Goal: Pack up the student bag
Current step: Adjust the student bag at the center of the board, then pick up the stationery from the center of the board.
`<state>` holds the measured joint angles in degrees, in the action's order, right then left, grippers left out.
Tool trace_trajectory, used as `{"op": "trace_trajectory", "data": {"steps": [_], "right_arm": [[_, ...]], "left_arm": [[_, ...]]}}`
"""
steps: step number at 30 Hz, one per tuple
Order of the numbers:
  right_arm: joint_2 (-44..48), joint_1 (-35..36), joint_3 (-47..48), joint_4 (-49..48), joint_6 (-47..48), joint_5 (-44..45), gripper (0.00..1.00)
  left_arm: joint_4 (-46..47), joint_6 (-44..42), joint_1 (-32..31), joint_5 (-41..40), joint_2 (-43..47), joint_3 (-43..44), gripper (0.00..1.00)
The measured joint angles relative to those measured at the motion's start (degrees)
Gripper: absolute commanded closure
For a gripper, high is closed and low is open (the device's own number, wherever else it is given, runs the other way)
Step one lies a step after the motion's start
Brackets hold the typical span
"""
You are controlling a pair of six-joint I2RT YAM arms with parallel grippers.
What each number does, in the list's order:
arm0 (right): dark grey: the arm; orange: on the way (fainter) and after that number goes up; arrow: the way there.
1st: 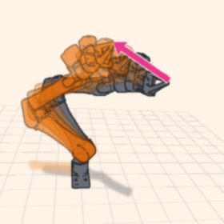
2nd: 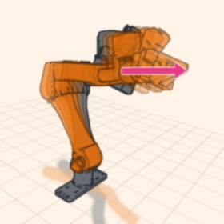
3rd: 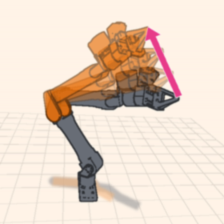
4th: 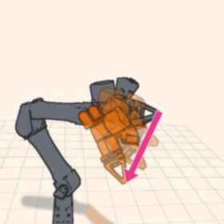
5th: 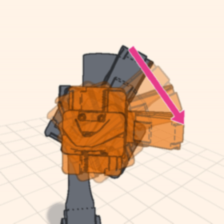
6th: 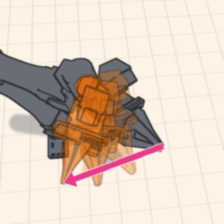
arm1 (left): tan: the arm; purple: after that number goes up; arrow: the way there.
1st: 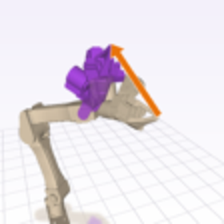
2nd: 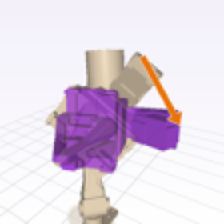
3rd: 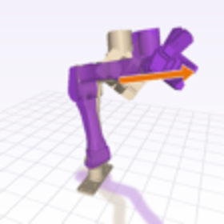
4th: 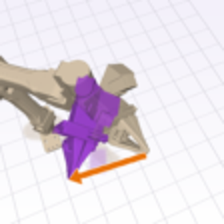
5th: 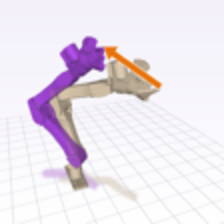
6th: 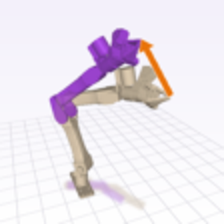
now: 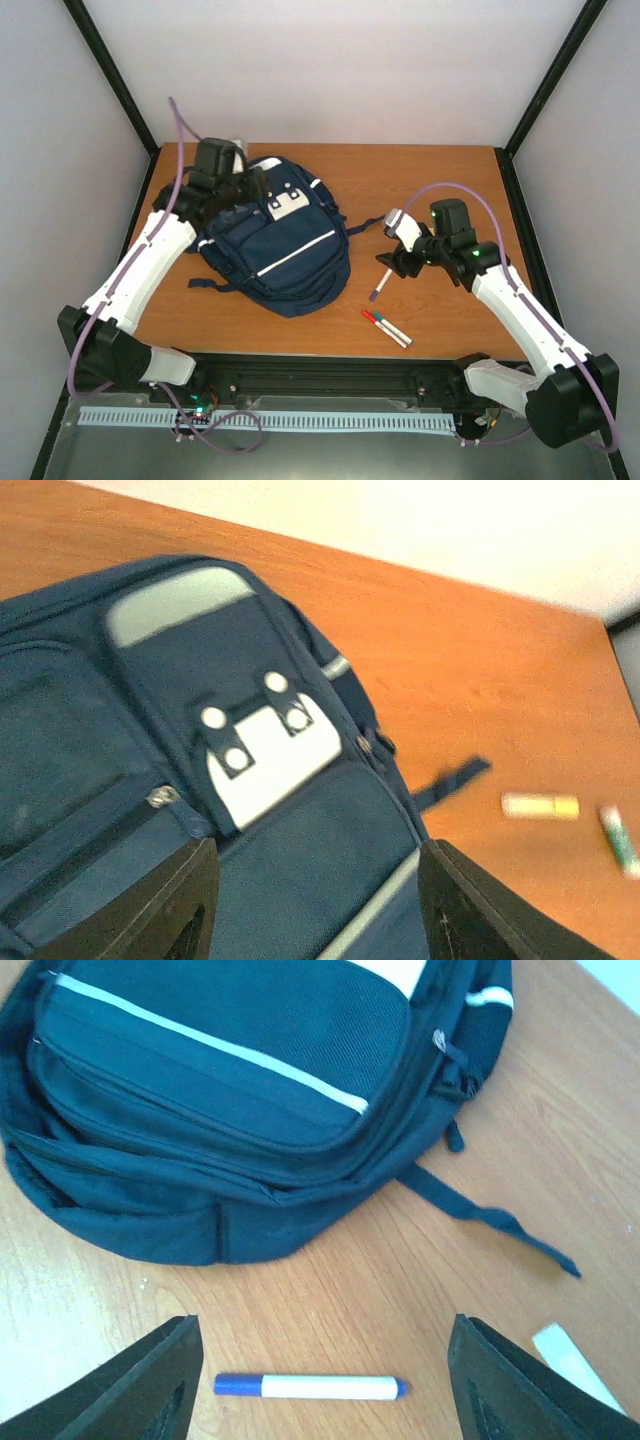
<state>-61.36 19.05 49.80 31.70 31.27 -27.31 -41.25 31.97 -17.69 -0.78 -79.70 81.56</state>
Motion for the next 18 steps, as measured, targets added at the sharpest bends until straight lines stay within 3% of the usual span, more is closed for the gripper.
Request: {"op": "trace_trajectory", "data": {"steps": [8, 13, 18], "right_arm": [[-6.25, -1.09, 1.53, 7.3, 1.25, 9.25, 0.35], [-7.08, -4.52, 1.36, 7.56, -1.77, 11.41, 0.34], [-5.68, -8.68, -0.44, 4.42, -3.06, 11.19, 0.33]], "left_arm": [[-0.68, -14.56, -15.43, -1.01, -1.42, -4.72, 0.39], [-3.19, -21.75, -29.88, -8.76, -7.15, -6.21, 0.4], [-4.79, -24.55, -34.62, -17.57, -12.24, -7.02, 0.42]]}}
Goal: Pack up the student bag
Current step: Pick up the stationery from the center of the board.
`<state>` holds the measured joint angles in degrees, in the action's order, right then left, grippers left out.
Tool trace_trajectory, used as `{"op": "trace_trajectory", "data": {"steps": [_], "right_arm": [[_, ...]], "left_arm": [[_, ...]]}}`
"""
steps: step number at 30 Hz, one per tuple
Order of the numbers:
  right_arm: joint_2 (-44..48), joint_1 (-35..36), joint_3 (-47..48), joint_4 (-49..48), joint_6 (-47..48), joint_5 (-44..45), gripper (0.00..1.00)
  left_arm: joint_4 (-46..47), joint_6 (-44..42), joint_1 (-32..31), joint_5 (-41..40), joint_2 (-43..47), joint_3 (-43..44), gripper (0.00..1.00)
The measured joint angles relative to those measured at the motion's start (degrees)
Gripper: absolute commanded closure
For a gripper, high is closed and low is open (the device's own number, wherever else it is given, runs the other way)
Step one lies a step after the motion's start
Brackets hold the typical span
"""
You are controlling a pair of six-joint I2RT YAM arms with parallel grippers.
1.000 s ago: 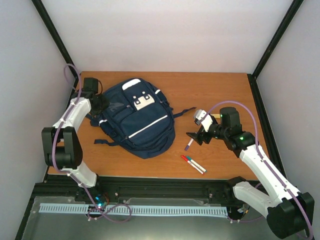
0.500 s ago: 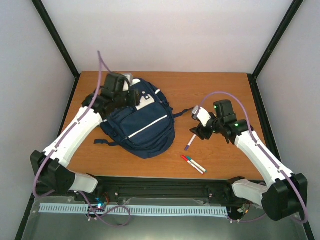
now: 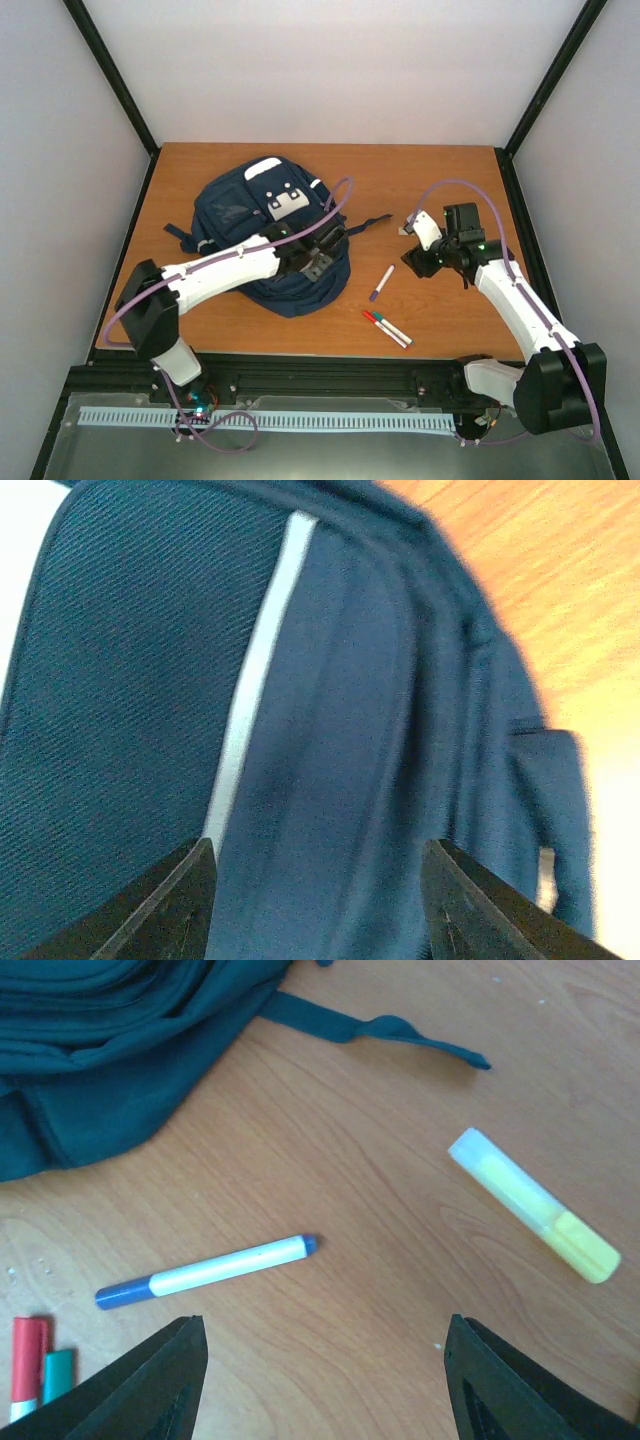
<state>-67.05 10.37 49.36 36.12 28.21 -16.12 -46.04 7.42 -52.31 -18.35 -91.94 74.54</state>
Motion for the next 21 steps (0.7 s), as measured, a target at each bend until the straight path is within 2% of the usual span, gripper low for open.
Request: {"op": "trace_trajectory", "data": {"steps": [5, 10, 14, 16, 21], "right_arm": [[1.07, -0.11, -1.92, 0.02, -0.26, -2.73, 0.33], [1.07, -0.11, -1.92, 0.04, -0.39, -3.32, 0.32], [1.4, -0.11, -1.97, 0.07, -0.39, -4.09, 0.31], [1.86, -0.11, -1.97, 0.07, -0.42, -4.28, 0.31], [2.19, -0.11, -1.97, 0.11, -0.39, -5.14, 0.3]], "left_arm": [[-2.1, -0.68, -0.2, -8.55, -6.58, 1.2, 0.38], [-2.78, -0.81, -0.63, -11.96, -13.44, 2.89, 0.37], [-2.95, -0.81, -0.92, -15.04, -14.4, 3.06, 0.38], [-2.95, -1.09, -1.36, -16.13, -14.58, 3.17, 0.35], [-0.61, -4.33, -3.58, -15.54, -12.74, 0.63, 0.34]]}}
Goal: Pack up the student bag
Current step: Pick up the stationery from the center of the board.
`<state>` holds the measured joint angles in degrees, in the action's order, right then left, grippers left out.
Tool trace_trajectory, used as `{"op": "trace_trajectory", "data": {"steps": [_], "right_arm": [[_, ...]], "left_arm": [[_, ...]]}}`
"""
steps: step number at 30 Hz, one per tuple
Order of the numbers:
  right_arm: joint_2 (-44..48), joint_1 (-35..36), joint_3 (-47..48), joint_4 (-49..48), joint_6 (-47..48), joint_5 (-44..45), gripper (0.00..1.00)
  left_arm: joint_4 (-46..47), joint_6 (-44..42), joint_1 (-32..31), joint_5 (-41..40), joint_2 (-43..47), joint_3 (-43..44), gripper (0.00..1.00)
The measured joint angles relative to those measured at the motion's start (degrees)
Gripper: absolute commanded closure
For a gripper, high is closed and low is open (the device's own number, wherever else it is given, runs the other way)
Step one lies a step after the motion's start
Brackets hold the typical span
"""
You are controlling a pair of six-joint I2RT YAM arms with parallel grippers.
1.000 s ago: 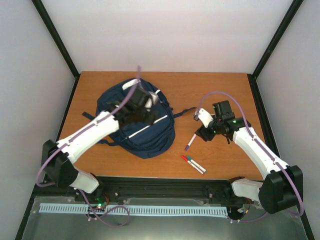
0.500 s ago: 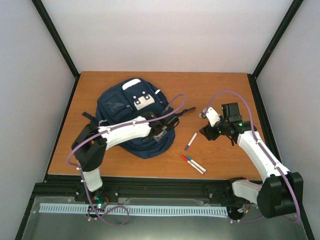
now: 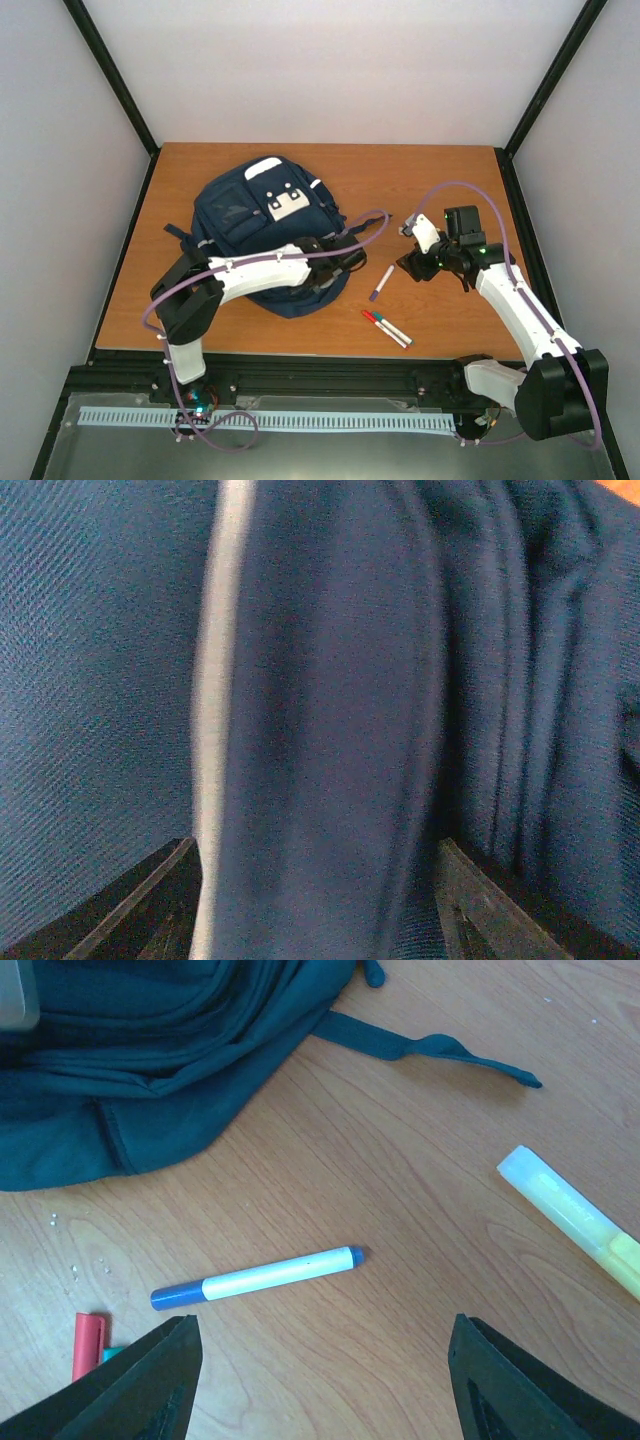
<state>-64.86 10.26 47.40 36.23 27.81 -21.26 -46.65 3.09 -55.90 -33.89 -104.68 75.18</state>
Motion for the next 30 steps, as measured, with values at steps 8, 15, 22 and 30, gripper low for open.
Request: {"op": "trace_trajectory", "data": {"steps": [8, 15, 22, 30], "right_arm": [[0.0, 0.0, 0.0, 0.09, 0.0, -0.74, 0.3], [0.0, 0.0, 0.0, 0.24, 0.0, -1.09, 0.3], [0.0, 0.0, 0.0, 0.39, 0.0, -1.51, 0.3], [0.0, 0.0, 0.0, 0.39, 0.0, -1.55, 0.3]], "left_arm": [[0.31, -0.79, -2.58, -5.73, -0.15, -0.76, 0.33], [0.11, -0.35, -2.01, -12.17, -1.99, -0.74, 0.34], [-0.98, 0.96, -1.84, -18.08, -1.62, -0.74, 0.41], [-0.39, 1.01, 1.18, -18.12, 5.88, -0.87, 0.41]]}}
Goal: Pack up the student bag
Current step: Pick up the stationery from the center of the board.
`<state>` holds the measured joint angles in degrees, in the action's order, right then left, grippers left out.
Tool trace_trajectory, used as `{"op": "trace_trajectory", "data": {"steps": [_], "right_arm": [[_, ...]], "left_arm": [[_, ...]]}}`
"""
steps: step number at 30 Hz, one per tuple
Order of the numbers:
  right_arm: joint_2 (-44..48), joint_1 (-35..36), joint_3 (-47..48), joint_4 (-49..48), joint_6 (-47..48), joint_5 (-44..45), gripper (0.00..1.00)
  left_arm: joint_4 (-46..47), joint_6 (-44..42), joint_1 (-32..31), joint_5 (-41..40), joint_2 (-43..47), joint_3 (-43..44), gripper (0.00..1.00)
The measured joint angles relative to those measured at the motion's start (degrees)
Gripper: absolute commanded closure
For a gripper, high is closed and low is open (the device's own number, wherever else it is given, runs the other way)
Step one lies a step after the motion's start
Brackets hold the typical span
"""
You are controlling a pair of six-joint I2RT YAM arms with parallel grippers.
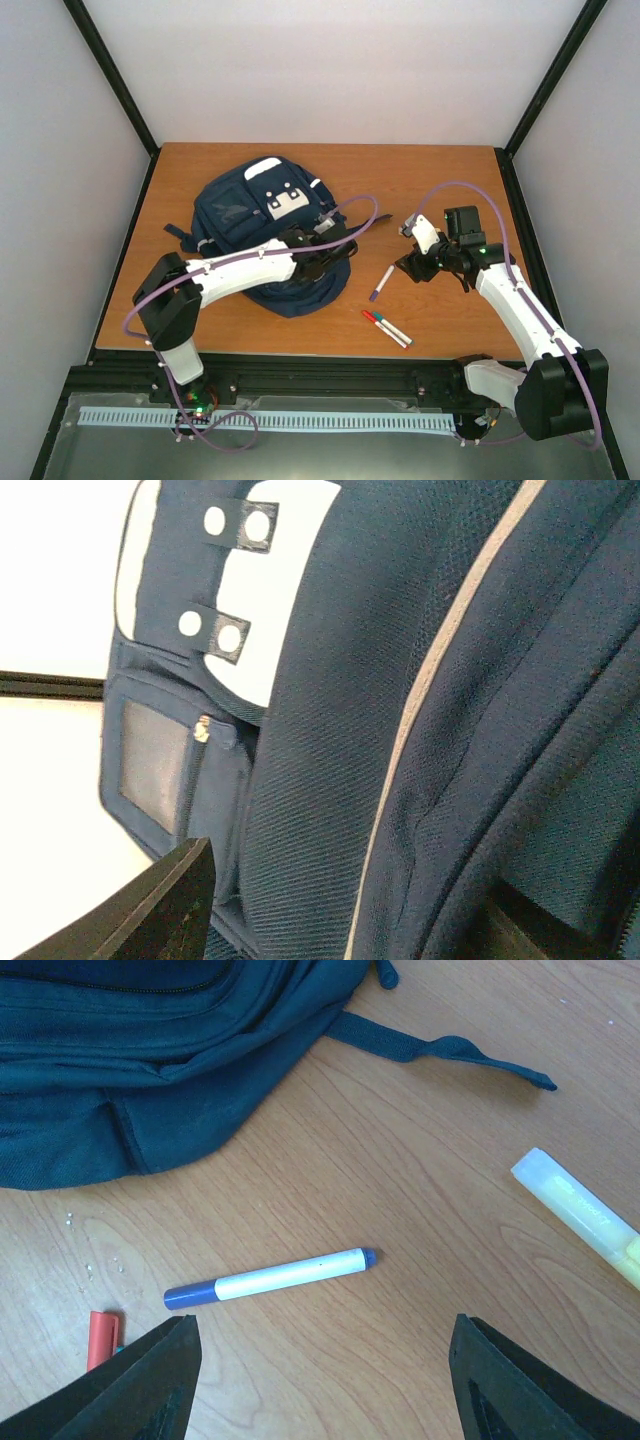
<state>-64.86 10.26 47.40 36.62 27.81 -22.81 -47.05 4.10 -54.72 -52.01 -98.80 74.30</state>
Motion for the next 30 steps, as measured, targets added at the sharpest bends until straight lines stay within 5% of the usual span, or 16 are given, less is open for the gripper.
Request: {"op": "trace_trajectory", "data": {"steps": [10, 16, 21, 30], "right_arm": [[0.0, 0.0, 0.0, 0.02, 0.0, -0.13, 0.3], [0.0, 0.0, 0.0, 0.02, 0.0, -0.13, 0.3], [0.0, 0.0, 0.0, 0.02, -0.02, -0.09, 0.31], [-3.23, 0.0, 0.2, 0.31, 0.22, 1.57, 0.35]], "left_arm": [[-0.33, -0.07, -0.02, 5.97, -5.14, -0.79, 0.42], [-1.05, 0.61, -0.37, 1.31, -6.78, -0.79, 0.63], [-1.44, 1.27, -0.37, -3.34, -5.92, -0.63, 0.99], [-0.79, 1.25, -0.2, -5.35, 0.11, -0.66, 0.99]]}}
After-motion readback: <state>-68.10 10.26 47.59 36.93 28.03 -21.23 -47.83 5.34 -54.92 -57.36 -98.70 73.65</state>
